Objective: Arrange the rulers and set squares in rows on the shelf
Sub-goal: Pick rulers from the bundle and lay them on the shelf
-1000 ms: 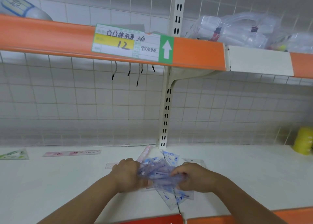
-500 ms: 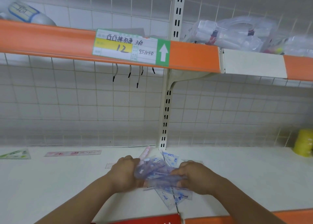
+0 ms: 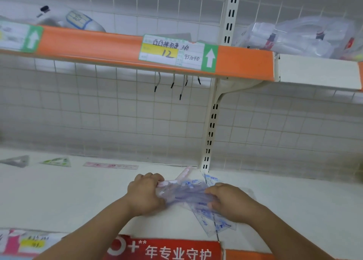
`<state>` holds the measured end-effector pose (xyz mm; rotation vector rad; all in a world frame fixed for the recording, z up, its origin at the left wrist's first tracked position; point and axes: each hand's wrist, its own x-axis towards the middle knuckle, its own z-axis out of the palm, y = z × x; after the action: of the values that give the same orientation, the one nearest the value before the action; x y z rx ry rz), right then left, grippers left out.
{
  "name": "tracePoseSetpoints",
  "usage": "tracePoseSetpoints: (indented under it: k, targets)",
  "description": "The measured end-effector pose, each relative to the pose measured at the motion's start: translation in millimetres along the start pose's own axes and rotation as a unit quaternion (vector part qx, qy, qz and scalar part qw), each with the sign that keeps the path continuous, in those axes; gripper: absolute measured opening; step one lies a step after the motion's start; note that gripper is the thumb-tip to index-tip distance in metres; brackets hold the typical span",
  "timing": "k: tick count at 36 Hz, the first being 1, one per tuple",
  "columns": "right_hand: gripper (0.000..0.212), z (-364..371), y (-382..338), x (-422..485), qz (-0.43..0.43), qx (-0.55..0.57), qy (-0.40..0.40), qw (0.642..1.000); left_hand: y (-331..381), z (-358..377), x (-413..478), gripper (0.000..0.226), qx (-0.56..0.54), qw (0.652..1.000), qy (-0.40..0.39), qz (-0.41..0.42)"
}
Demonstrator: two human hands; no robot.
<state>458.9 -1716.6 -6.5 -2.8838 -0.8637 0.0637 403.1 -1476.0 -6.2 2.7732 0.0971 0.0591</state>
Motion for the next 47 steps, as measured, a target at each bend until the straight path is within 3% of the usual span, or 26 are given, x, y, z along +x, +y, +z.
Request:
tracePoseSetpoints:
  k: [11, 14, 16, 18, 20, 24, 32, 39, 47]
  targets:
    - [0.005, 0, -36, 16, -0.029, 0.007, -0.018, 0.999, -45, -16, -23, 0.060, -0.018, 0.999, 0.022, -0.046]
    - [0.018, -2, -55, 22, -0.049, 0.008, -0.026, 0.998, -59, -24, -32, 0.059, -0.019, 0.998, 0.029, -0.055]
    - [0.013, -3, -70, 27, -0.057, 0.019, -0.030, 0.998, -72, -29, -37, 0.058, -0.023, 0.997, 0.036, -0.062]
    - [0.028, -2, -85, 33, -0.056, 0.029, -0.028, 0.998, -85, -34, -42, 0.063, -0.028, 0.996, 0.041, -0.072]
    - [0.026, 0, -101, 40, -0.056, 0.038, -0.030, 0.997, -101, -40, -49, 0.070, -0.038, 0.995, 0.045, -0.080]
    - [0.045, 6, -138, 53, -0.057, 0.017, -0.037, 0.998, -135, -55, -67, 0.073, -0.044, 0.994, 0.050, -0.092]
    - [0.045, 11, -223, 71, -0.069, 0.010, -0.023, 0.997, -216, -98, -104, 0.071, -0.034, 0.992, 0.057, -0.103]
    - [0.046, 21, -304, 81, -0.068, 0.034, -0.005, 0.997, -279, -134, -138, 0.068, 0.041, 0.989, 0.080, -0.119]
    - [0.046, 30, -359, 89, -0.052, 0.042, -0.004, 0.998, -331, -164, -157, 0.068, 0.032, 0.990, 0.081, -0.115]
